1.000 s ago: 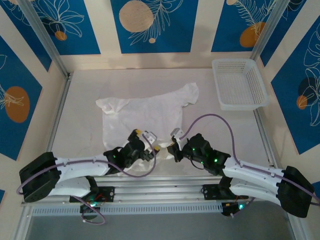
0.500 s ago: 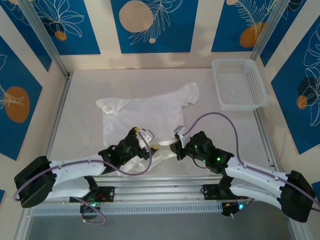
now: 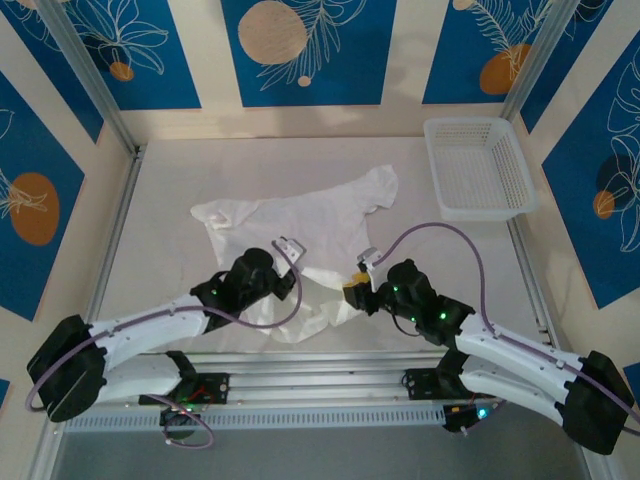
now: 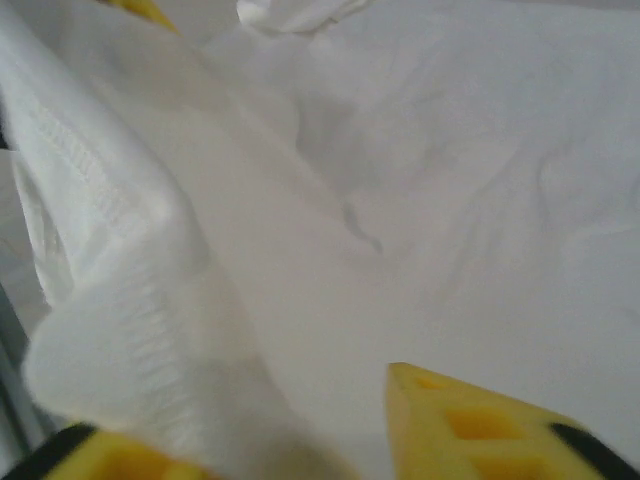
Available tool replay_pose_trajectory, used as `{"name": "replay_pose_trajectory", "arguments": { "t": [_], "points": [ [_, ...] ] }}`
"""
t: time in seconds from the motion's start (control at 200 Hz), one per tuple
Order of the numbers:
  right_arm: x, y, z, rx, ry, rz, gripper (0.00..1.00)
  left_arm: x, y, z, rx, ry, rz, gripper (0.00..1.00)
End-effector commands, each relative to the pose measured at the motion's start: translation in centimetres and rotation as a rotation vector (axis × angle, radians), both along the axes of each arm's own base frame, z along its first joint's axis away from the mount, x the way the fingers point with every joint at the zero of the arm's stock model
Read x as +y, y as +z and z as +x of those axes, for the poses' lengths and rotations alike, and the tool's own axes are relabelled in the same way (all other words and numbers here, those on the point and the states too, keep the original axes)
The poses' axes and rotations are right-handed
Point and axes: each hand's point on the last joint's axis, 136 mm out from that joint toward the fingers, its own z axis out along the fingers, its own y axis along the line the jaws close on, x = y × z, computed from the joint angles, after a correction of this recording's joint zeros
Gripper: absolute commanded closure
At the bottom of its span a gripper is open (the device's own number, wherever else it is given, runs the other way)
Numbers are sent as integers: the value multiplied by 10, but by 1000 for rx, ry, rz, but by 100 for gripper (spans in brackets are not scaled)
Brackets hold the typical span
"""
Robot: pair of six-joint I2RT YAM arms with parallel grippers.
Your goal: Fold the inside-out t-shirt
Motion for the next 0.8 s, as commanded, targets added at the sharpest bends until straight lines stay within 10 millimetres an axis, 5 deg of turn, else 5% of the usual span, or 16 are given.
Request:
{"name": "replay_pose_trajectory", "arguments": {
  "t": [0.0,0.14,0.295,0.37,0.595,0.73,0.795],
  "points": [
    [12,33,-6,4,38,56,51,-4,-3,-17,136,-46,-10,100],
    [49,79,-24,-118,152,190,62,4,-6,-12,212,62,-42,100],
    [99,63,-39,-355,247,18,85,4,7,-7,282,127,-117,100],
    [113,58,-22,-528,203,-63,100,2,16,-5,324,141,-131,100],
    [97,43,61,-990,122,-546,100,-4,33,3,446,163,-165,100],
    [93,40,88,-1151,157,-705,100,-27,63,7,581,116,-293,100],
    [104,41,85,-1168,209,-694,100,-32,79,10,614,134,-323,100]
  ]
}}
